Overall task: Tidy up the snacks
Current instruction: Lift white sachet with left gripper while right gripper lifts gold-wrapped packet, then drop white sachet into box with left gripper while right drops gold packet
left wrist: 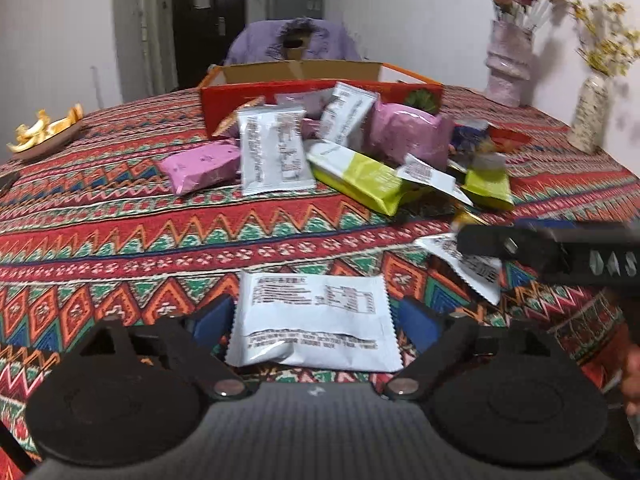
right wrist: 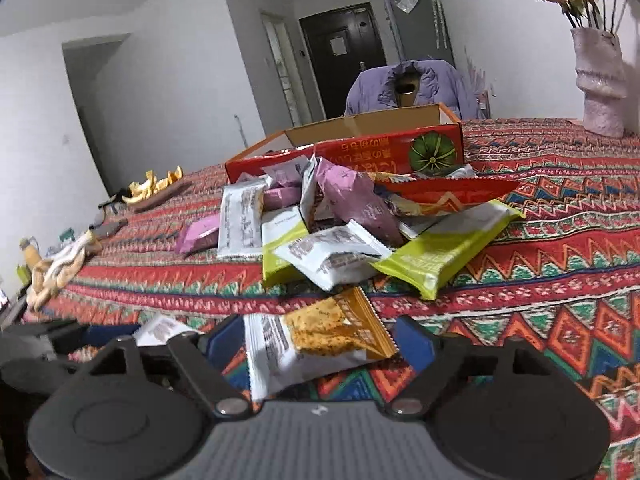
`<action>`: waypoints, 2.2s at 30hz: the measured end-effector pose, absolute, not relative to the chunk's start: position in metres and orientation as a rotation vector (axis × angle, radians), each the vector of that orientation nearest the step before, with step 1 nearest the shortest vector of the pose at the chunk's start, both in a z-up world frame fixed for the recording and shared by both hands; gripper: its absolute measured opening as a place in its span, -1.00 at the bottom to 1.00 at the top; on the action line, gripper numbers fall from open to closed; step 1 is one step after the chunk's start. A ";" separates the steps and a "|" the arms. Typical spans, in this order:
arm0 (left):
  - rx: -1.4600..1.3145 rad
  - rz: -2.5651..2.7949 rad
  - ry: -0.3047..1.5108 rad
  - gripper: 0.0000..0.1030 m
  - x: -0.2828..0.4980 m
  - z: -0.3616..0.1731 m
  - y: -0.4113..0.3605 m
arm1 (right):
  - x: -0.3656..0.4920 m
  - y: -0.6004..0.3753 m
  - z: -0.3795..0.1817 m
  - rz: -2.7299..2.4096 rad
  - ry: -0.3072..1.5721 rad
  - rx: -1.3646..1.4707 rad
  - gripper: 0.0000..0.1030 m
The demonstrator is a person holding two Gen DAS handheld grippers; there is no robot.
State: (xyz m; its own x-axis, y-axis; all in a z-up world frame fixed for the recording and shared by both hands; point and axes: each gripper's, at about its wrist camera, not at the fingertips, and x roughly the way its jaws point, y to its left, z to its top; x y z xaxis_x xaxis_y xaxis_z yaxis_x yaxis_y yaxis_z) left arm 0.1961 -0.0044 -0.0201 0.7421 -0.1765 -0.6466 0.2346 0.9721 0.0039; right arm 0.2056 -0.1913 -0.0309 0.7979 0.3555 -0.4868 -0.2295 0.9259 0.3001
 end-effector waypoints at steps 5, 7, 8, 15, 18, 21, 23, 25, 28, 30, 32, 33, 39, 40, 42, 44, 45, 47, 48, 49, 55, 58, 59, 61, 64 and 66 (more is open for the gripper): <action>0.103 -0.268 0.669 0.40 0.190 -0.021 -0.004 | 0.214 -0.176 -0.035 0.367 0.605 0.164 0.62; 0.097 -0.280 0.677 0.28 0.190 -0.019 -0.002 | 0.210 -0.172 -0.036 0.376 0.600 0.098 0.59; 0.112 -0.278 0.673 0.25 0.188 -0.018 -0.003 | 0.209 -0.173 -0.036 0.386 0.606 0.092 0.58; 0.041 -0.245 0.682 -0.07 0.182 -0.011 0.013 | 0.212 -0.172 -0.035 0.407 0.597 0.021 -0.23; -0.005 -0.205 0.663 -0.08 0.179 -0.004 0.026 | 0.213 -0.171 -0.034 0.428 0.595 0.017 -0.50; -0.037 -0.181 0.635 -0.08 0.177 0.006 0.037 | 0.207 -0.173 -0.032 0.427 0.586 0.030 -0.55; -0.036 -0.169 0.607 -0.08 0.177 0.013 0.038 | 0.200 -0.177 -0.028 0.424 0.582 0.035 -0.59; -0.050 -0.184 0.592 -0.08 0.179 0.020 0.038 | 0.191 -0.182 -0.022 0.420 0.565 0.042 -0.60; -0.066 -0.227 0.583 -0.08 0.188 0.030 0.032 | 0.181 -0.192 -0.007 0.408 0.526 0.052 -0.60; -0.068 -0.250 0.570 -0.08 0.195 0.037 0.029 | 0.179 -0.200 0.006 0.397 0.498 0.060 -0.60; -0.077 -0.277 0.551 -0.08 0.209 0.050 0.027 | 0.184 -0.210 0.021 0.403 0.469 0.083 -0.60; -0.085 -0.289 0.540 -0.08 0.218 0.057 0.027 | 0.189 -0.217 0.031 0.416 0.452 0.097 -0.60; -0.107 -0.310 0.503 -0.07 0.309 0.102 0.028 | 0.258 -0.236 0.082 0.431 0.400 0.017 -0.60; -0.104 -0.303 0.499 -0.07 0.326 0.109 0.030 | 0.273 -0.238 0.090 0.433 0.402 0.015 -0.60; -0.079 -0.293 0.480 -0.07 0.359 0.120 0.029 | 0.307 -0.244 0.108 0.439 0.399 0.015 -0.60; -0.056 -0.253 0.477 -0.07 0.404 0.130 0.027 | 0.351 -0.247 0.121 0.449 0.412 0.030 -0.60; -0.055 -0.240 0.487 -0.07 0.423 0.132 0.027 | 0.375 -0.249 0.124 0.450 0.432 0.046 -0.59; -0.057 -0.219 0.532 -0.07 0.472 0.130 0.027 | 0.431 -0.253 0.123 0.450 0.498 0.100 -0.59; -0.068 -0.225 0.568 -0.05 0.496 0.124 0.028 | 0.456 -0.256 0.119 0.442 0.530 0.125 -0.59; -0.073 -0.227 0.593 -0.05 0.518 0.117 0.028 | 0.483 -0.256 0.112 0.424 0.569 0.146 -0.59; -0.078 -0.157 0.742 -0.05 0.616 0.056 0.023 | 0.609 -0.244 0.055 0.265 0.767 0.214 -0.59; -0.050 -0.126 0.764 0.34 0.628 0.045 0.019 | 0.634 -0.235 0.036 0.214 0.804 0.173 -0.57; -0.056 -0.116 0.750 0.46 0.631 0.044 0.019 | 0.640 -0.232 0.032 0.197 0.809 0.158 -0.52; -0.067 -0.119 0.752 0.54 0.634 0.044 0.021 | 0.647 -0.231 0.024 0.179 0.829 0.148 -0.35; -0.082 -0.155 0.759 0.60 0.638 0.050 0.026 | 0.647 -0.230 0.023 0.202 0.829 0.151 -0.17; -0.082 -0.144 0.742 0.63 0.636 0.056 0.030 | 0.643 -0.226 0.032 0.203 0.803 0.129 0.11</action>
State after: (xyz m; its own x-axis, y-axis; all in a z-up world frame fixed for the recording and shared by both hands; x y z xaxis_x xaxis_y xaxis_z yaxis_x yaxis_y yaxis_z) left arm 0.6362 0.0298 0.0564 0.7281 -0.1596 -0.6666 0.1018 0.9869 -0.1251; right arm 0.6425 -0.2263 0.0318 0.6765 0.2293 -0.6999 -0.1315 0.9726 0.1915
